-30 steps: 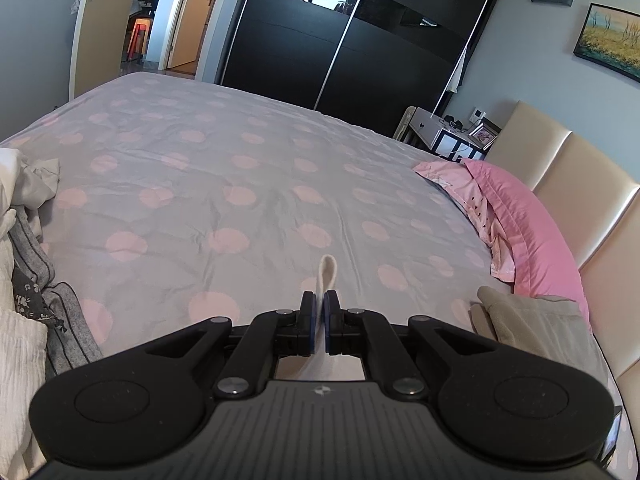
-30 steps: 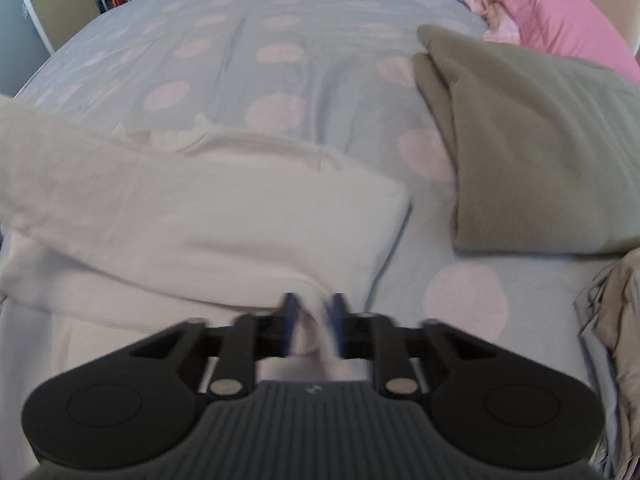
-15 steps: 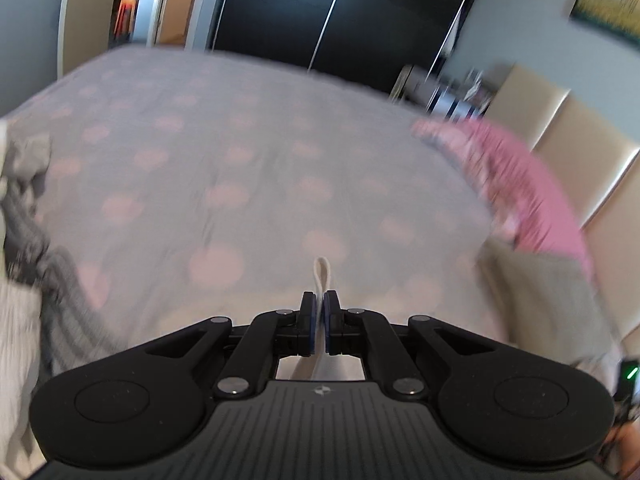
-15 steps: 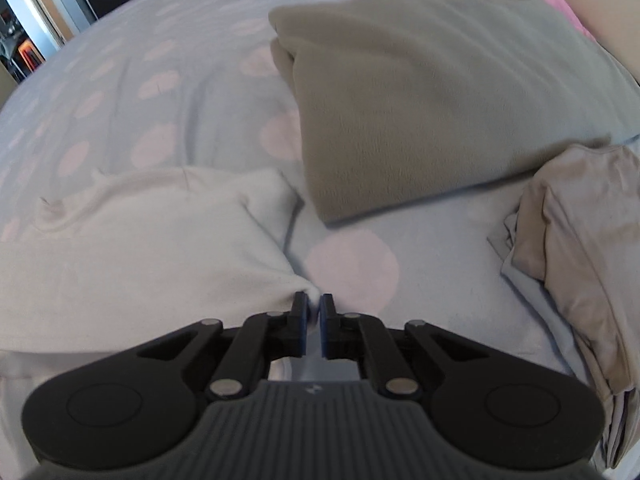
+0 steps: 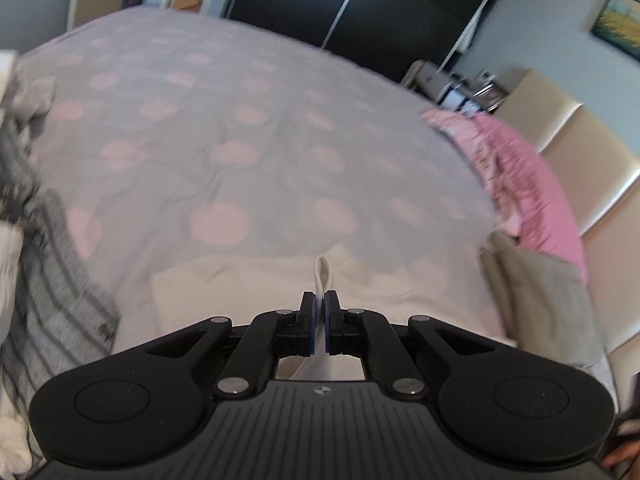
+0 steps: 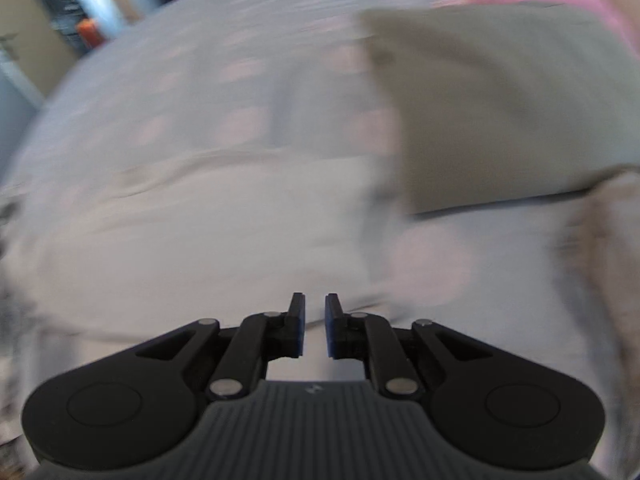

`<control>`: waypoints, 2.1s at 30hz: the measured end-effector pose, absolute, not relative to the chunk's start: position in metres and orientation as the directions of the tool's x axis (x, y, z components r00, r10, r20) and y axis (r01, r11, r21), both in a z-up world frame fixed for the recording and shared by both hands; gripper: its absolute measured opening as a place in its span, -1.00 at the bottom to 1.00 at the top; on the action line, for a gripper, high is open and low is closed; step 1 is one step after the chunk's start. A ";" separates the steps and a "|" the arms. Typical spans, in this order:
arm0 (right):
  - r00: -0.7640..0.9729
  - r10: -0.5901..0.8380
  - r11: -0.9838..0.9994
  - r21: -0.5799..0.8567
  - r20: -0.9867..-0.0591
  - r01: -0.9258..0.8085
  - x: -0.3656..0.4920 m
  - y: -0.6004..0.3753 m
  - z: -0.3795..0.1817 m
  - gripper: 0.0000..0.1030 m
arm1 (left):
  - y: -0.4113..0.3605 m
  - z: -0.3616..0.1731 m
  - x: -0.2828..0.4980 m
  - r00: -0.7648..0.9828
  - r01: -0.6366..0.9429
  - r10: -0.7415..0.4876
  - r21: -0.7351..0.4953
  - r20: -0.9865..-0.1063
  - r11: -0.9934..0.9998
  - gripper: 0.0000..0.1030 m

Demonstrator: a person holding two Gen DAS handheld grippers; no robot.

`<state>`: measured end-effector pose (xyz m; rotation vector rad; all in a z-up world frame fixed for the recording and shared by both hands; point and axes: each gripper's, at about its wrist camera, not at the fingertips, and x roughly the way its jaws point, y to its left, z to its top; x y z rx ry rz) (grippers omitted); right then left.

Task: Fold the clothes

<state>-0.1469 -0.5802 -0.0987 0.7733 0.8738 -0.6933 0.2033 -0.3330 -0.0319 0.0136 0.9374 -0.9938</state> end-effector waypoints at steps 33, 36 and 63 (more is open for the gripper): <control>0.589 -0.161 0.750 0.290 -0.792 0.595 -0.053 -0.514 -0.146 -0.87 | -0.356 0.042 0.177 0.213 0.746 -0.779 -0.416 -0.590 0.519 -0.96; 0.559 -0.254 0.717 0.234 -0.789 0.657 -0.049 -0.521 -0.152 -0.81 | -0.353 0.043 0.176 0.220 0.745 -0.777 -0.413 -0.589 0.524 -0.96; 0.312 -0.300 0.555 0.101 -0.901 0.826 -0.145 -0.576 -0.152 -0.91 | -0.341 -0.091 0.194 0.100 0.616 -0.616 -0.437 -0.782 0.655 -0.82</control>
